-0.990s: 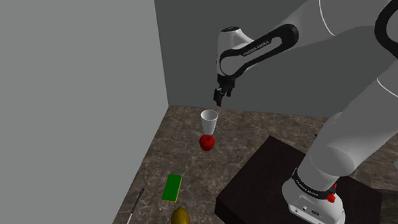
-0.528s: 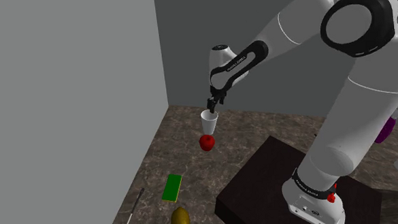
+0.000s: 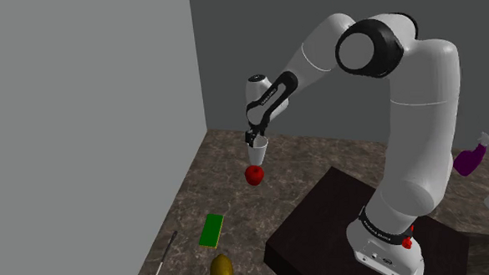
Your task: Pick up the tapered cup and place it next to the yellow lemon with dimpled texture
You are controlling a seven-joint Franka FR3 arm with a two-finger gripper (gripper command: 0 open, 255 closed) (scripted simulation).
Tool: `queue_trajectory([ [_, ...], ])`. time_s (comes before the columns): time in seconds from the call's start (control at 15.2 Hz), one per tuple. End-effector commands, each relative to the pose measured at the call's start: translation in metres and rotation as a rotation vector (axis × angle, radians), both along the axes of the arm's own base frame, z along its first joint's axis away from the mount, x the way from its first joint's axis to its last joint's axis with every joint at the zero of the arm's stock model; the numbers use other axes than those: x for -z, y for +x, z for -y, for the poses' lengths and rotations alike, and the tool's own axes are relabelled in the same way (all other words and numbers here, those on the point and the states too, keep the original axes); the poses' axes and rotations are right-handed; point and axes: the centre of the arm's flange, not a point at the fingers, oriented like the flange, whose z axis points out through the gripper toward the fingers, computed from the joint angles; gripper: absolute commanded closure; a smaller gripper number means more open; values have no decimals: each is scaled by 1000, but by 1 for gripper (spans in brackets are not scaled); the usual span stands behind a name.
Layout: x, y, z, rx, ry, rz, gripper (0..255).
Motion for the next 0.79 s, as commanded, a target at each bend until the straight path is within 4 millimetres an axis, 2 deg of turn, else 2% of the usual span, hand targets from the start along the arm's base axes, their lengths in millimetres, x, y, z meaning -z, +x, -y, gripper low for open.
queue_trajectory([
  [0.0,22,15,5,-2,-4,1,0],
  [0.2,55,37,9,-4,-10,1,0],
  [0.73,97,41,14,-4,-10,1,0],
])
